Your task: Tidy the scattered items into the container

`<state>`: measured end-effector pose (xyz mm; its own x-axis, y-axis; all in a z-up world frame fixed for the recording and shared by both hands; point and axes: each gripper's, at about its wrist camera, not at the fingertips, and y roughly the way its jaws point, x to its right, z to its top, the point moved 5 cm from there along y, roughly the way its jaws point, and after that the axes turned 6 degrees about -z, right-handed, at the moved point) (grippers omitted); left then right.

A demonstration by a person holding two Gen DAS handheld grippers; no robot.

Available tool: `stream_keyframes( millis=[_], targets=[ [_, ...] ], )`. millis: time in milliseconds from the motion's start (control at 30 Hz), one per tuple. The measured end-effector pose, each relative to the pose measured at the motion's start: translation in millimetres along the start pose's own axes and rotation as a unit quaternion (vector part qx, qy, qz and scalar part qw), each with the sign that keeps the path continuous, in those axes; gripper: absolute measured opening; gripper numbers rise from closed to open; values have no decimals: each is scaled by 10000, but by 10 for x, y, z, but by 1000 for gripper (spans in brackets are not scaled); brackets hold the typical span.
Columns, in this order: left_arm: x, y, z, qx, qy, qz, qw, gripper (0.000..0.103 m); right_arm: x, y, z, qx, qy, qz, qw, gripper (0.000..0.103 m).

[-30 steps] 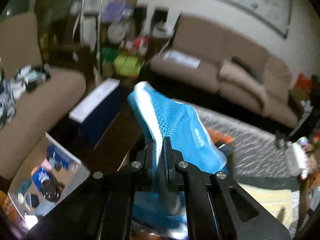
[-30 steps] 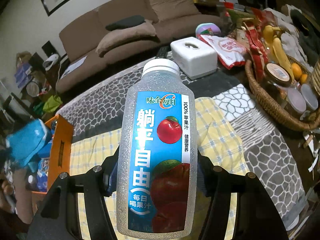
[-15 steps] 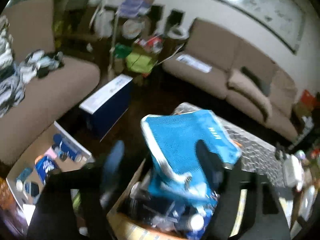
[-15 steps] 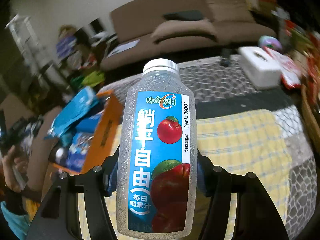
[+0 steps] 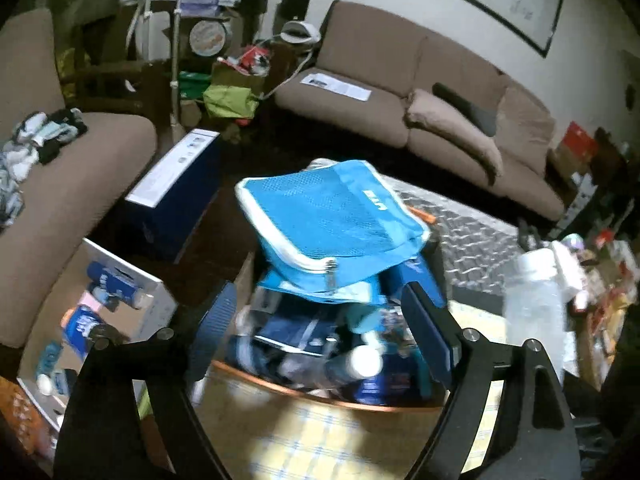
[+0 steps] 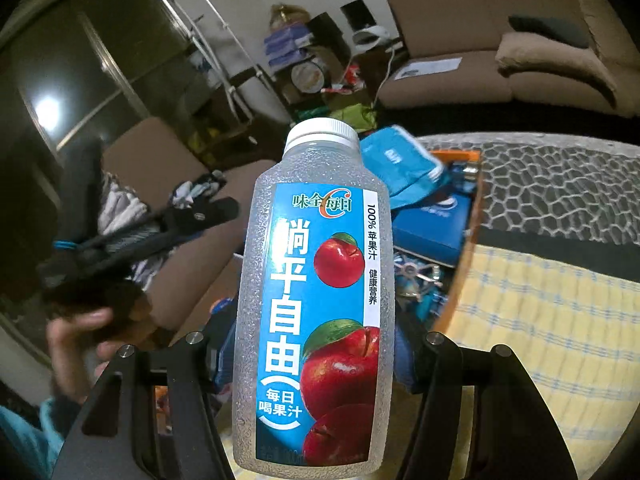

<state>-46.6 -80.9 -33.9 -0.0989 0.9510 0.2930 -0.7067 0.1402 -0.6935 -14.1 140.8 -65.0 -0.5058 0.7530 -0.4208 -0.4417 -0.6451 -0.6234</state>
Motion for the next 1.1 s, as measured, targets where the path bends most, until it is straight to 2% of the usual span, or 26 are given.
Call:
stream_keyframes(
  millis=[67,167,333,433,600,633,767,1000,1100],
  targets=[
    [-8,1,-8,-42,133,-19,9999,83,123,237,-52,-80,328,-38,9994,63],
    [-32,-5,-17,-121,103,-230,9996,83,325,489,-33,-102,463,-695,9965,62],
    [-41,-95,-12,-17,41,-326,9995,85,351,777,222,218,451,-1091,9928,62],
    [-52,-106,-8,4,17,-330,9995,85,333,988,211,-7,314,-1450,9889,62],
    [-22,-65,4,-27,87,-281,9996,85,288,1169,16,-500,82,-1729,9836,65],
    [-17,-52,-1,-44,59,-287,9996,85,265,1158,-4,-529,9,-1773,9827,67],
    [36,-52,-20,-49,137,-269,9995,85,193,968,4,-432,-216,-1877,9810,83],
    [91,-87,-55,-43,181,-270,9995,85,76,307,72,-155,-296,-1983,9796,85],
    [178,-150,-70,0,261,-304,9992,85,17,-24,132,-23,-237,-2031,9789,91]
  ],
)
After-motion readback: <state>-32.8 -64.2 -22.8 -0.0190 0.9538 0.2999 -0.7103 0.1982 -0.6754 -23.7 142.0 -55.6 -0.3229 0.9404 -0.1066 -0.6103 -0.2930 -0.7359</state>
